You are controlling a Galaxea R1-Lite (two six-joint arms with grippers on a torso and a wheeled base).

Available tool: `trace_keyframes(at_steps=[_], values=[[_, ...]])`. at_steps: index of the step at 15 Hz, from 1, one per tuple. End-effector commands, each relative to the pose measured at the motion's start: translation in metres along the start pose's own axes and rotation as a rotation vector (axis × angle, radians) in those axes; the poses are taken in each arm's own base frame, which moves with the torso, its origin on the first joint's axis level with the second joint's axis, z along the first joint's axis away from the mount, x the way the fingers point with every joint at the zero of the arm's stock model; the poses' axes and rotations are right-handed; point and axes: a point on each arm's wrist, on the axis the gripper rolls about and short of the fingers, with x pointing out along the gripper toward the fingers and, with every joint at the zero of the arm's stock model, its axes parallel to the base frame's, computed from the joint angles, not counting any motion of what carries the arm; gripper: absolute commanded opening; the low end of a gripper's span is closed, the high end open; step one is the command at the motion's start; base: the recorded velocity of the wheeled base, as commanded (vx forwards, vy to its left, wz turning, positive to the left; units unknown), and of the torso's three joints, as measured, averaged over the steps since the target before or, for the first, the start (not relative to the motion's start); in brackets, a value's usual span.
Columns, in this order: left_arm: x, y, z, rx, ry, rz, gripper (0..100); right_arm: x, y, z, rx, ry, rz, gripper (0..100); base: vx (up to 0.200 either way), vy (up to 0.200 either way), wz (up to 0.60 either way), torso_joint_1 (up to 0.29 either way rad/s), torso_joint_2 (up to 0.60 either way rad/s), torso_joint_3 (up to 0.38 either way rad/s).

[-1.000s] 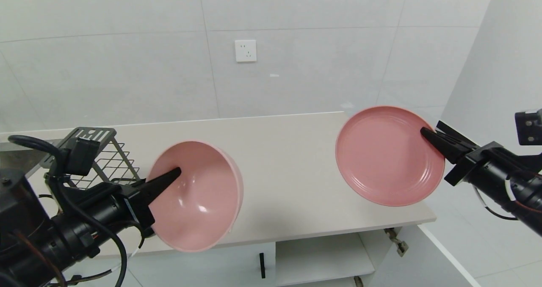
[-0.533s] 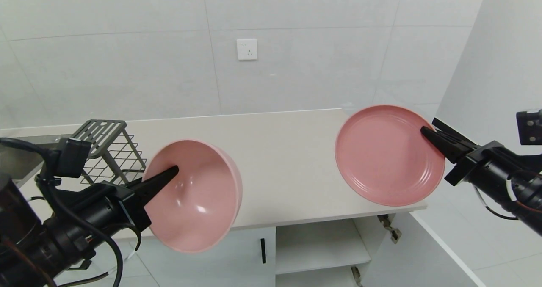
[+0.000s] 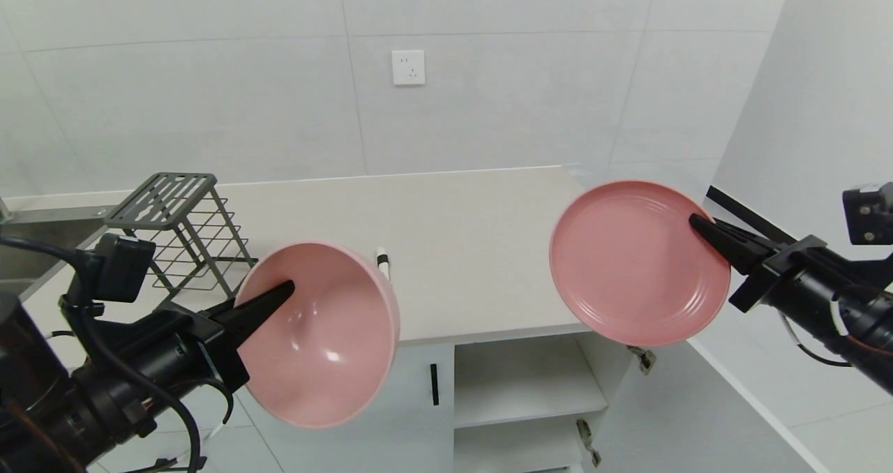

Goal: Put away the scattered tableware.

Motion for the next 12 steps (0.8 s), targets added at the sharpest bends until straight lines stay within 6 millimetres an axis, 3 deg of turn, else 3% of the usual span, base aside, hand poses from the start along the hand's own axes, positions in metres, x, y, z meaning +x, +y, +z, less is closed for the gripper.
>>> trace_keyframes(at_steps=[1,12], values=[[-0.001,0.000,-0.002,0.002,0.005,0.001,0,-0.002,0.003,-0.005,-0.010,0.022,0.012,0,0.000,0.000,0.00,-0.203,0.43,0.227],[0.000,0.001,-0.006,0.036,0.021,-0.001,0,0.002,0.005,-0.016,-0.014,0.072,0.026,0,0.000,0.000,0.00,-0.237,0.54,0.296]])
